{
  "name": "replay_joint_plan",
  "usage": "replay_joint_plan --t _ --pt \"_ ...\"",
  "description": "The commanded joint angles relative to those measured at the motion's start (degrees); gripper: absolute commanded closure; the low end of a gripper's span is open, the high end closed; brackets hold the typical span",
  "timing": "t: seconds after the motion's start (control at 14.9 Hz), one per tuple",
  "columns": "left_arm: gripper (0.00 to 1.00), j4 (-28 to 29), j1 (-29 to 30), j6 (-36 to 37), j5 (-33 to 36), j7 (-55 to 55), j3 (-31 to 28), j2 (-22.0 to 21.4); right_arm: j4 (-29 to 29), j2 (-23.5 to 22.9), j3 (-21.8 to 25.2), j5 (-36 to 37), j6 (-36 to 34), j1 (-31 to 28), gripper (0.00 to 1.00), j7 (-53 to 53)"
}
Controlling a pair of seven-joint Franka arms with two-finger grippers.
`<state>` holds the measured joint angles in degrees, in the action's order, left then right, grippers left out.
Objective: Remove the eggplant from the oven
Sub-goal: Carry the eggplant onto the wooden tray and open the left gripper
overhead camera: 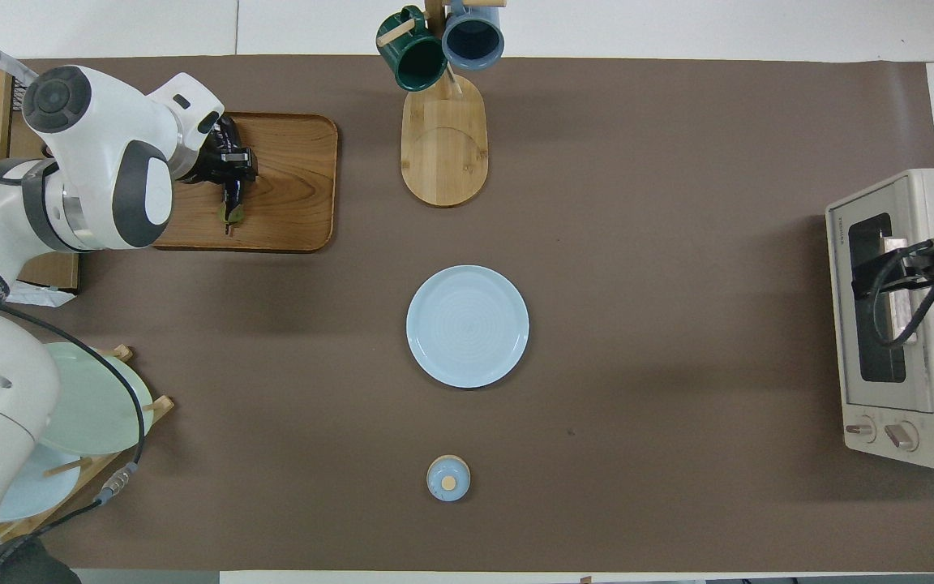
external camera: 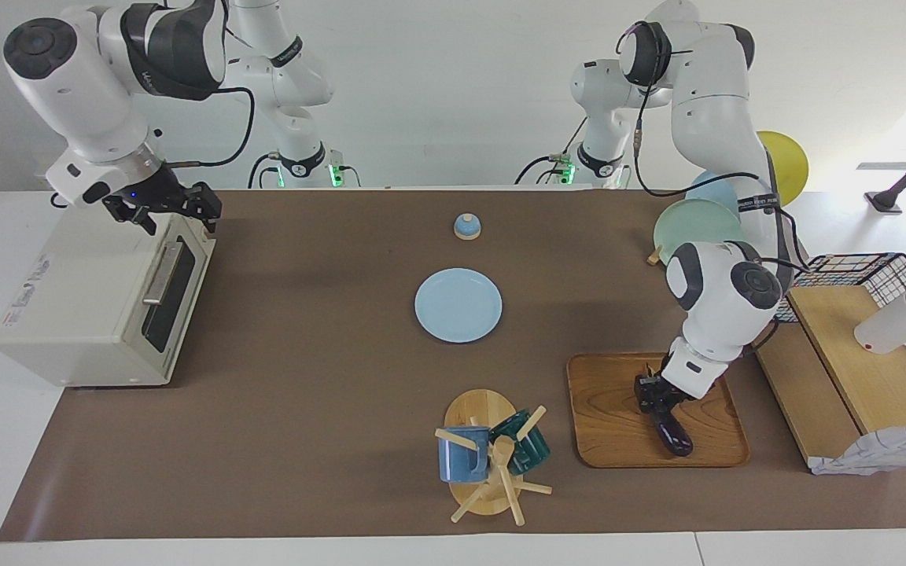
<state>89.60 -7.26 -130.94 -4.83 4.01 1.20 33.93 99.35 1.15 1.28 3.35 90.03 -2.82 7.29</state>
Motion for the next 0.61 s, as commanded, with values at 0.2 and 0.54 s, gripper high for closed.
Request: replay_joint_plan --t 0.2,0.54 --pt "0.0 -3.29 0.84 8.58 -0.44 -2.08 -0.06 -2.63 0.66 0.96 2.23 -0.45 -0.99 1.68 0.0 -0.7" --pt "0.0 -2.85 2.86 17.37 -0.53 -1.9 -0.24 -12.82 -0.04 0.17 3.02 -0.8 -1.26 1.59 0.0 -0.7"
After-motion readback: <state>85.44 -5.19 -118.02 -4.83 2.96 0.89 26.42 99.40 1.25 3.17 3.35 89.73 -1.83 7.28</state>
